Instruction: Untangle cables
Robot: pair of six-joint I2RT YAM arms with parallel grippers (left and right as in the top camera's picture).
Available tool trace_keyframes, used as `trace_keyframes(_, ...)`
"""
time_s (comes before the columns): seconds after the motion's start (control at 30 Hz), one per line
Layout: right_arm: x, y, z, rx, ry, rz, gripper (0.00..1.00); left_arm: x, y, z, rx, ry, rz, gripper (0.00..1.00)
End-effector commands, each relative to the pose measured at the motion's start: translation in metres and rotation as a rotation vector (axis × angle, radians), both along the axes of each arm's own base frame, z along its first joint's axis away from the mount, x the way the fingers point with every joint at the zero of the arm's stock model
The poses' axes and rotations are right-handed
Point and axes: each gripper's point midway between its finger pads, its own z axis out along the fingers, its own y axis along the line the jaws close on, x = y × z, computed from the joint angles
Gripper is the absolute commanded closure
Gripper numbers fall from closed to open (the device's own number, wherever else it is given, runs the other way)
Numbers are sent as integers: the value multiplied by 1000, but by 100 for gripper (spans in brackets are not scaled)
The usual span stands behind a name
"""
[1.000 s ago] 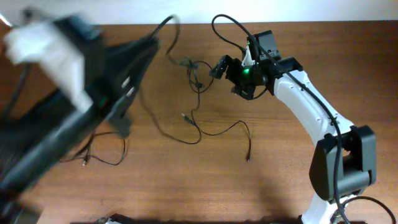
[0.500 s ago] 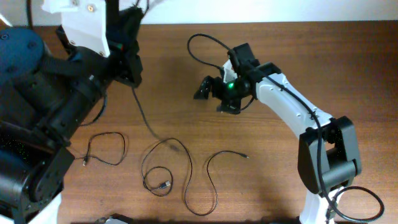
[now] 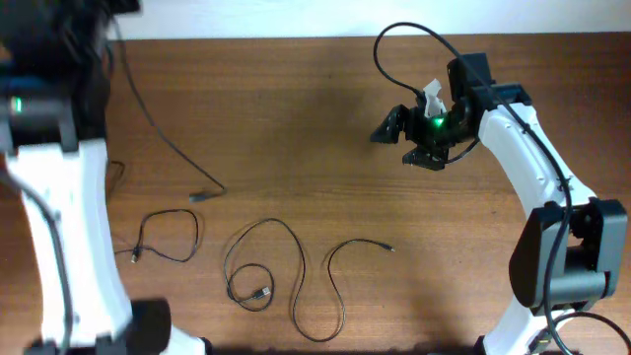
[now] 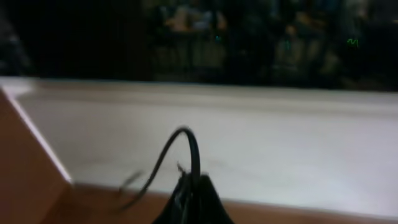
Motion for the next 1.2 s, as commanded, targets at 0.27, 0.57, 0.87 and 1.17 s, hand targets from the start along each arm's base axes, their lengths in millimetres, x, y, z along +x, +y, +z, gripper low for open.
trace_keyframes(0.27,-5,-7,1,-51,-4,8,5,69,181,-127,-129,147,311,100)
trace_keyframes(0.57,-11,6,-4,-105,-10,47,4,57,179,-370,-268,823,320,47)
trace_keyframes(0.87,-11,6,-4,-106,-10,47,5,21,128,-192,-293,546,138,1)
trace_keyframes(1.17,-18,-42,43,-122,-103,20,5,-109,3,-75,-232,457,-78,0)
